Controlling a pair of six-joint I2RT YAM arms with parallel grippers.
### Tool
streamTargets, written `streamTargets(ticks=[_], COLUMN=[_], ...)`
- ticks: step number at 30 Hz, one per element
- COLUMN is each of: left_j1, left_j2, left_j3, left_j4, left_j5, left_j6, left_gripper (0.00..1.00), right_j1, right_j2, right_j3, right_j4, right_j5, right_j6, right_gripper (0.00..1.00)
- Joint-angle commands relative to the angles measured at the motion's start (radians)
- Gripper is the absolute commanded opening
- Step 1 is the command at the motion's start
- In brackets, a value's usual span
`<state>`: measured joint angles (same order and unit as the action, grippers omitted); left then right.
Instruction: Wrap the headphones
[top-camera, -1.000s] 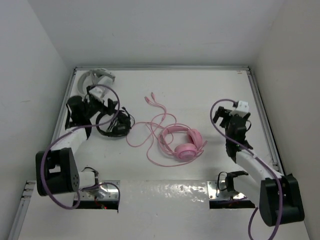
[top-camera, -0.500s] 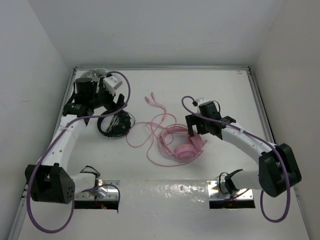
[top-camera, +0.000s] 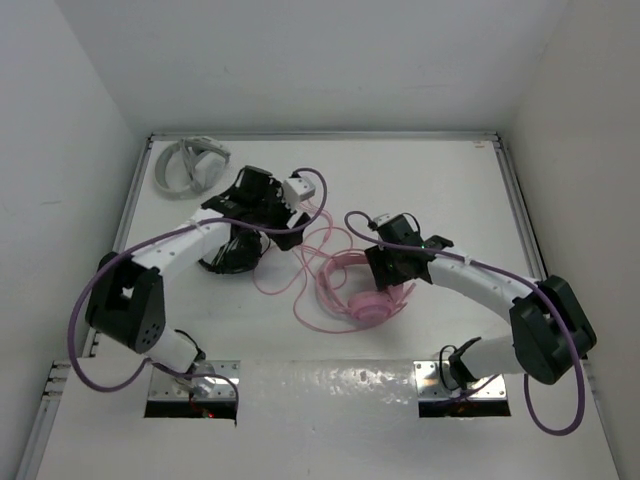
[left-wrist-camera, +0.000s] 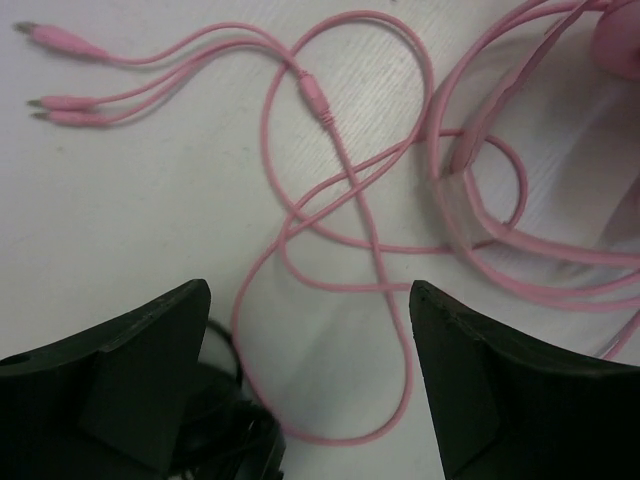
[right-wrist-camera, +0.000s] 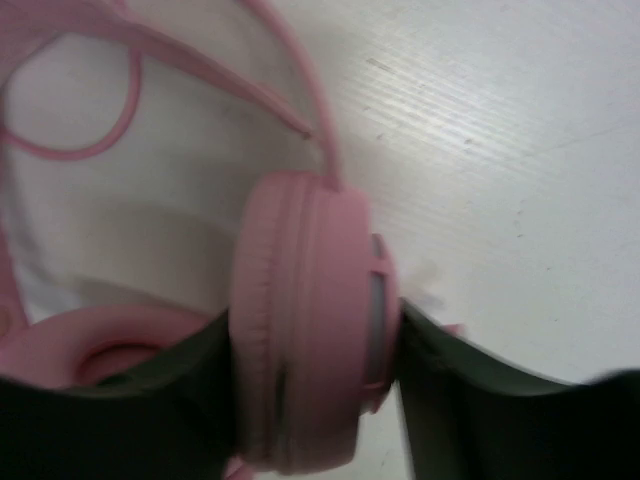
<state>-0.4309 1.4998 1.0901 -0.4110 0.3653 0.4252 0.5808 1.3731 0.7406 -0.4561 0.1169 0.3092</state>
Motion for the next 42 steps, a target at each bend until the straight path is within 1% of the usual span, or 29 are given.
streamTargets(ticks=[1,2,3,4,6,8,10,13,20,22,23,24,25,26,27,28,29,30,31,32,33,35,36,38,40,41,42], left_j1=[-0.083,-0.095,-0.110,-0.117,-0.135,-0.158,-0.161,-0.163,-0.173,-0.172,-0.172,-0.172,-0.173,-0.172,-0.172,-0.173,-0.170,-0.169,-0.160,-0.148,-0.132,-0.054,0.018,0.078,0.115,0.116,0.116], left_j2=[0.072,0.086,0.102,0.106,0.109,0.111,0.123,0.163,0.272,0.283,0.286,0.287,0.284,0.280,0.264,0.255,0.234,0.225,0.215,0.199,0.191,0.177,0.175,0.191,0.194,0.191,0.191], left_j3=[0.048,0.063,0.070,0.076,0.100,0.128,0.137,0.154,0.237,0.261,0.269,0.275,0.284,0.287,0.292,0.307,0.318,0.333,0.373,0.395,0.413,0.474,0.502,0.608,0.669,0.718,0.746], left_j4=[0.074,0.080,0.092,0.097,0.097,0.078,0.083,0.086,0.078,0.069,0.061,0.049,0.043,0.034,0.009,-0.003,-0.035,-0.055,-0.075,-0.112,-0.127,-0.150,-0.160,-0.201,-0.218,-0.225,-0.236], left_j5=[0.000,0.015,0.033,0.073,0.104,0.084,0.046,0.023,-0.012,-0.055,-0.077,-0.098,-0.133,-0.143,-0.147,-0.146,-0.144,-0.147,-0.152,-0.151,-0.140,-0.096,-0.027,0.055,0.051,0.035,0.034], left_j6=[-0.060,-0.066,-0.084,-0.097,-0.114,-0.111,-0.114,-0.129,-0.152,-0.158,-0.158,-0.157,-0.157,-0.155,-0.155,-0.158,-0.160,-0.158,-0.160,-0.164,-0.170,-0.219,-0.270,-0.308,-0.331,-0.336,-0.342], left_gripper=[0.78,0.78,0.78,0.79,0.79,0.80,0.80,0.80,0.80,0.74,0.68,0.58,0.37,0.28,0.08,0.00,0.00,0.00,0.00,0.00,0.00,0.00,0.00,0.00,0.00,0.00,0.00], right_j1=[0.007,0.007,0.008,0.007,0.008,0.013,0.016,0.016,0.027,0.027,0.027,0.027,0.028,0.025,0.024,0.019,0.014,0.008,0.008,0.005,0.004,-0.002,-0.002,-0.004,-0.006,-0.006,-0.006], right_j2=[0.007,0.020,0.020,0.017,0.007,-0.018,-0.049,-0.097,-0.164,-0.175,-0.180,-0.183,-0.186,-0.184,-0.181,-0.168,-0.163,-0.161,-0.169,-0.183,-0.206,-0.291,-0.324,-0.405,-0.445,-0.459,-0.453], right_j3=[0.000,-0.004,-0.024,-0.032,-0.015,-0.004,-0.020,-0.026,-0.049,-0.047,-0.047,-0.044,-0.040,-0.032,-0.012,0.005,0.050,0.075,0.101,0.146,0.160,0.172,0.168,0.131,0.077,0.019,-0.004], right_j4=[0.003,0.019,0.074,0.101,0.152,0.190,0.273,0.344,0.470,0.497,0.502,0.514,0.517,0.519,0.533,0.536,0.528,0.519,0.510,0.498,0.496,0.496,0.496,0.504,0.543,0.584,0.600], right_j5=[0.056,0.059,0.067,0.069,0.073,0.107,0.130,0.164,0.122,0.098,0.086,0.078,0.073,0.073,0.066,0.052,0.029,0.006,0.010,0.013,0.012,-0.002,0.001,0.004,-0.016,-0.057,-0.065], right_j6=[0.010,0.010,0.014,0.016,0.016,0.008,-0.011,-0.041,-0.102,-0.113,-0.117,-0.120,-0.124,-0.131,-0.156,-0.169,-0.186,-0.226,-0.237,-0.245,-0.263,-0.281,-0.285,-0.272,-0.263,-0.265,-0.263], right_gripper=[0.46,0.30,0.18,0.10,0.00,0.00,0.00,0.00,0.00,0.00,0.00,0.00,0.00,0.00,0.04,0.20,0.45,0.82,0.92,0.99,0.99,0.99,0.99,0.99,0.99,0.99,0.99])
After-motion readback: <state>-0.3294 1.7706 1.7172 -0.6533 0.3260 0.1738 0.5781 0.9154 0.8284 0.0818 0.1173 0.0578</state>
